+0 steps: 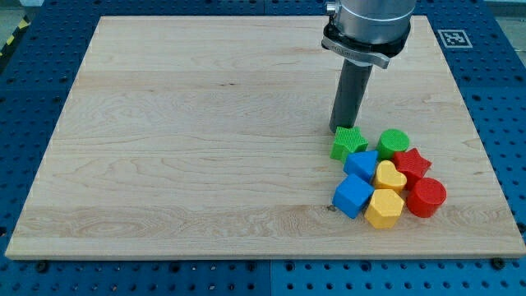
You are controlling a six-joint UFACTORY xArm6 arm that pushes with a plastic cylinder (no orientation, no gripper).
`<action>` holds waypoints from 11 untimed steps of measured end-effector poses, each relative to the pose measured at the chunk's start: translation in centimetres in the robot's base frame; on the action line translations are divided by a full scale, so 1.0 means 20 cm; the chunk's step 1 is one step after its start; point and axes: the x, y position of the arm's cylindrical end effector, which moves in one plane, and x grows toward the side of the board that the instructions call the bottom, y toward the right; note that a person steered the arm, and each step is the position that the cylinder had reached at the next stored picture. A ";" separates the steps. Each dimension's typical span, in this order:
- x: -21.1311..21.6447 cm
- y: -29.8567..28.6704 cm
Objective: Separate green blocks from group of blocks
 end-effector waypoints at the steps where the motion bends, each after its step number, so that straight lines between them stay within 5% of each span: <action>1: 0.00 0.00; 3: -0.05 -0.13; 6: 0.27 -0.49; 11: 0.21 0.20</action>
